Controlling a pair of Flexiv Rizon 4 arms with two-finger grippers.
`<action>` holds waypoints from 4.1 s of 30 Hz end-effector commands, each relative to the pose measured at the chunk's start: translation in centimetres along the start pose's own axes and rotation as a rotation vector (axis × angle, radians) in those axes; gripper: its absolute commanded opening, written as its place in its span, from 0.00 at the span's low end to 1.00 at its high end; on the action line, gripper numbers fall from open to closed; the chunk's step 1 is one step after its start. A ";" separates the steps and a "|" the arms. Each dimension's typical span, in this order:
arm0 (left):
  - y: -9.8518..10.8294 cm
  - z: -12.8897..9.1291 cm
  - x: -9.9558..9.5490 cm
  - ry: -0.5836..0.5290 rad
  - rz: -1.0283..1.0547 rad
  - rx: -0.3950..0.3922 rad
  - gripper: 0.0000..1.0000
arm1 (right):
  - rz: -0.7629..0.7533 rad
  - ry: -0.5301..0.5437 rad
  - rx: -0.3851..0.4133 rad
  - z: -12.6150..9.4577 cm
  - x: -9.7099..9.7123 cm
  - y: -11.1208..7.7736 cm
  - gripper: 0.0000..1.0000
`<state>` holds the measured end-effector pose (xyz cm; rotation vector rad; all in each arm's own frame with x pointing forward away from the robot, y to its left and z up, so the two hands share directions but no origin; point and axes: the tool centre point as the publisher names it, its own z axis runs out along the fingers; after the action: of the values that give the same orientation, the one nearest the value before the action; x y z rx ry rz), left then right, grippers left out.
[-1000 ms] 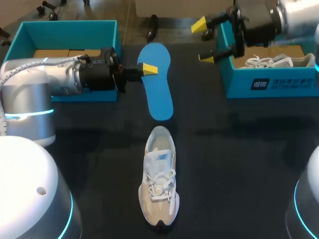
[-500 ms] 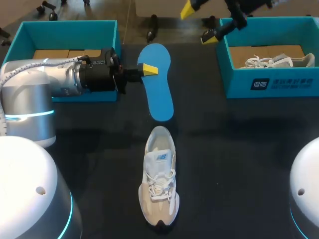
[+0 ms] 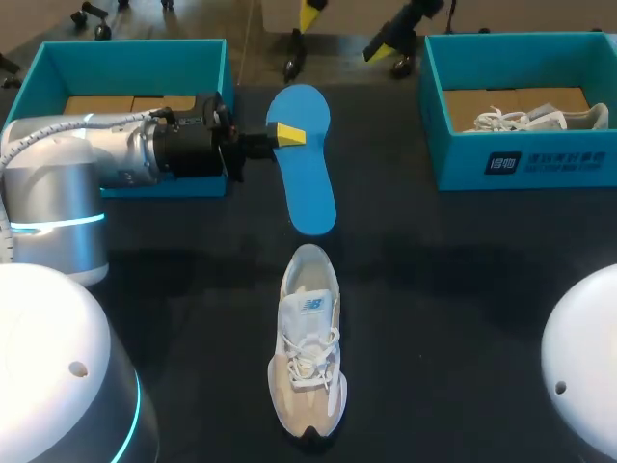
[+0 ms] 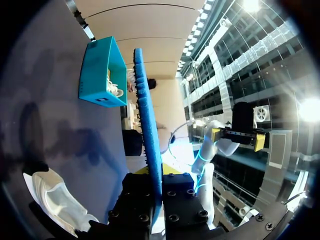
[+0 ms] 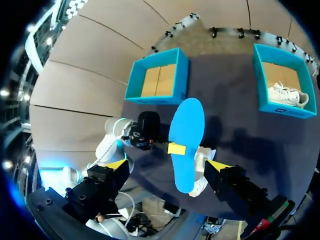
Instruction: Take the shoe out of the shoebox, open the shoe tongue, remove and reinsert the insole, then place the shoe into the shoebox
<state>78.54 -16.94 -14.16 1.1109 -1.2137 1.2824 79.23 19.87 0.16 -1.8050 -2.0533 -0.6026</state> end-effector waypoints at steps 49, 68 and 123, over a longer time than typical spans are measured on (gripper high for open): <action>0.1 -0.1 0.0 -0.002 0.000 0.000 0.00 | 0.120 0.010 -0.035 3.4 2.1 -4.1 1.00; 0.1 -0.1 0.0 -0.002 0.000 0.000 0.00 | 0.130 0.481 -0.016 4.4 -0.2 -4.2 1.00; 0.1 -0.1 0.0 -0.002 0.000 0.000 0.00 | 0.148 0.867 -0.083 7.1 -5.9 -3.6 1.00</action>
<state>78.53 -16.94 -14.18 1.1108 -1.2133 1.2831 76.69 18.07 -8.86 -1.3558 -1.3186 -1.1609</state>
